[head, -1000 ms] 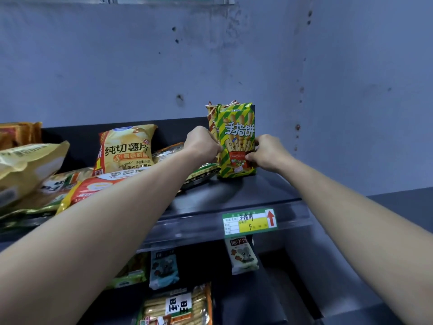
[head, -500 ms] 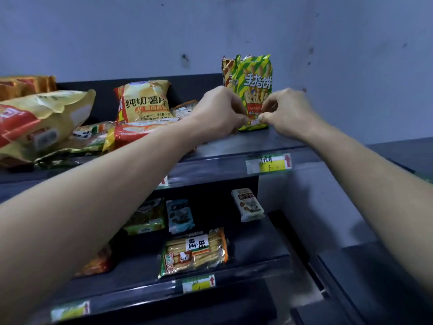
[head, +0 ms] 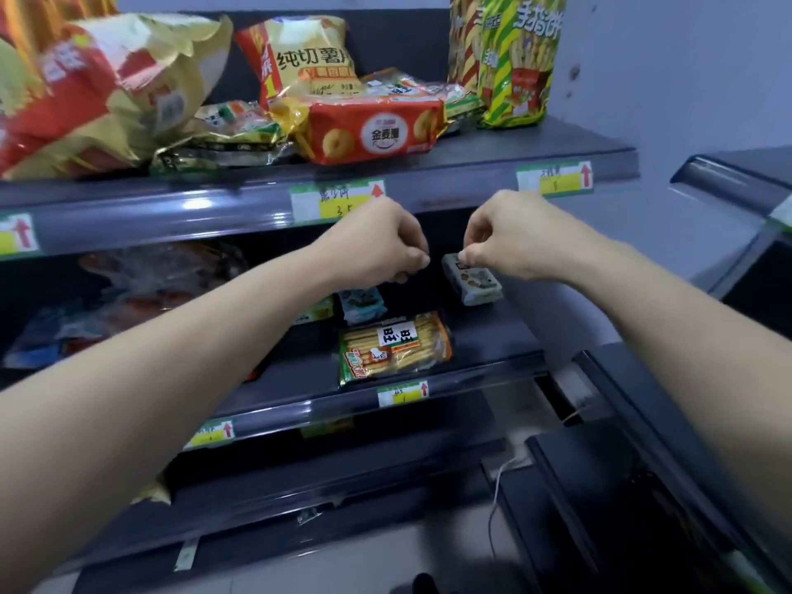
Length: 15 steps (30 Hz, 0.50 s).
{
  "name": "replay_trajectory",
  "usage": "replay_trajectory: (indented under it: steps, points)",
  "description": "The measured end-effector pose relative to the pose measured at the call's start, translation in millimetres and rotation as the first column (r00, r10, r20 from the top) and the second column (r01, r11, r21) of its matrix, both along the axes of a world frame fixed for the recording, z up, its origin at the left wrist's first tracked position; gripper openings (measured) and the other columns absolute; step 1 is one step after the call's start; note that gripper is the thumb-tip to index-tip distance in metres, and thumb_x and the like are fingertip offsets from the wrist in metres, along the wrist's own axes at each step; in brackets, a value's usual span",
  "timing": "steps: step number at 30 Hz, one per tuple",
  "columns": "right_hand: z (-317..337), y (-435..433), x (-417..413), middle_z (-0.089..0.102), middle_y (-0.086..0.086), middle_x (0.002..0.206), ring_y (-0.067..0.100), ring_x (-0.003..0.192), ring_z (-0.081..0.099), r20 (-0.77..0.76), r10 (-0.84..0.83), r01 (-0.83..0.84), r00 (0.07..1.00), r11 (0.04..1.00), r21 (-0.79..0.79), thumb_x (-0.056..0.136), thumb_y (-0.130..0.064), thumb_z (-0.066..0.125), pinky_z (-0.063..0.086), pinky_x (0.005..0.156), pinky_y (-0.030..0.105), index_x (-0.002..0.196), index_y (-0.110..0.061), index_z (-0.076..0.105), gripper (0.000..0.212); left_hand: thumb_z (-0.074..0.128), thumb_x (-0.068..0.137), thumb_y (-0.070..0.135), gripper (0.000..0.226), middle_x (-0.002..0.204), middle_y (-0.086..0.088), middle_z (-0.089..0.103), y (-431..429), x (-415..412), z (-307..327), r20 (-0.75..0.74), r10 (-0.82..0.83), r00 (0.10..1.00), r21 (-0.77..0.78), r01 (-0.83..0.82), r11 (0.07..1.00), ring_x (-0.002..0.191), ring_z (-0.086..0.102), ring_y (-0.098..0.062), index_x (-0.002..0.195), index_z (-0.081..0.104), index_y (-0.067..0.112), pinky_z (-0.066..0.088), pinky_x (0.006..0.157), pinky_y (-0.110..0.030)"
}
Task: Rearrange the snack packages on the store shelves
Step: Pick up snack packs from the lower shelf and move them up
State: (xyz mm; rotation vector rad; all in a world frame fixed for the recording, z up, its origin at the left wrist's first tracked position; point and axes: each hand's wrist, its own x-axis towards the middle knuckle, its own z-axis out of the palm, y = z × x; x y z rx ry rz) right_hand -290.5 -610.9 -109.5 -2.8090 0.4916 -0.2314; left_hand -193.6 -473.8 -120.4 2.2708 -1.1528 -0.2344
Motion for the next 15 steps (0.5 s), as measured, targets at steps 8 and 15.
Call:
replay_trajectory:
  steps: [8, 15]
  points:
    - [-57, 45, 31, 0.066, 0.011, 0.095, 0.029, 0.09, 0.062, -0.156, 0.04, -0.036, 0.987, 0.999, 0.028, 0.085, -0.024, 0.066, 0.049, 0.076, 0.027, 0.074, -0.023, 0.058, 0.013, 0.064, 0.084, 0.007, 0.01, 0.077, -0.019, 0.068, 56, 38, -61, -0.209, 0.12, 0.971, 0.038, -0.114, 0.993, 0.068, 0.063, -0.024, 0.075, 0.067, 0.006, 0.058, 0.079, -0.044]
    - [-81, 70, 61, 0.06, 0.009, 0.091, 0.029, 0.087, 0.061, -0.23, 0.055, -0.046, 0.972, 0.998, 0.042, 0.089, -0.025, 0.063, 0.045, 0.071, 0.026, 0.09, -0.017, 0.065, 0.008, 0.062, 0.086, 0.005, 0.011, 0.069, -0.011, 0.061, 89, 62, -86, -0.292, 0.204, 0.935, 0.043, -0.2, 0.979, 0.057, 0.058, -0.018, 0.075, 0.063, 0.006, 0.055, 0.068, -0.032]
